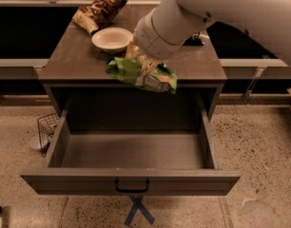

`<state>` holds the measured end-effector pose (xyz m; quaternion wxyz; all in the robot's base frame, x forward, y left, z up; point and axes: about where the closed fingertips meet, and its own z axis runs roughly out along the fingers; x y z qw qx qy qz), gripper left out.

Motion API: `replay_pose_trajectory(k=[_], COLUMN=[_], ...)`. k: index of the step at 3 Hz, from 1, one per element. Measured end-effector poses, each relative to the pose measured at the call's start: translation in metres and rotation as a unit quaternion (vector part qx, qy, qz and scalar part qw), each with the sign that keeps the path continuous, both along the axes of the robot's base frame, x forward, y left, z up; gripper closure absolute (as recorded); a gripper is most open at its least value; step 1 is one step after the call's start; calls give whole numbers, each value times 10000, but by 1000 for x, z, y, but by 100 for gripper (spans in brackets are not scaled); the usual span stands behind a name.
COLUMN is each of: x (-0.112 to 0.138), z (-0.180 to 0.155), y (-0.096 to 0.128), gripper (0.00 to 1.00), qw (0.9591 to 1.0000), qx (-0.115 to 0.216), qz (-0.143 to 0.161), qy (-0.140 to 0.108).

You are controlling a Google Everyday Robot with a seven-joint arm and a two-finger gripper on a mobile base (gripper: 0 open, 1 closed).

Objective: Pick green rice chip bag from top drawer and place on counter

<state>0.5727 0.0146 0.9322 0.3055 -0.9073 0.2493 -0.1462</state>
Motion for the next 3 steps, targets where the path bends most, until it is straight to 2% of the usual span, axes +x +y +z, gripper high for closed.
replay_pose_trajectory(k=[1,2,3], x=[26,46,66], z=[16,33,41], y=[-38,-66,-82], gripper=[100,100,100], qw=[9972,9918,9891], qx=[-423,-758,-919], qz=[-372,-593,-615], qy=[-483,-841,-975])
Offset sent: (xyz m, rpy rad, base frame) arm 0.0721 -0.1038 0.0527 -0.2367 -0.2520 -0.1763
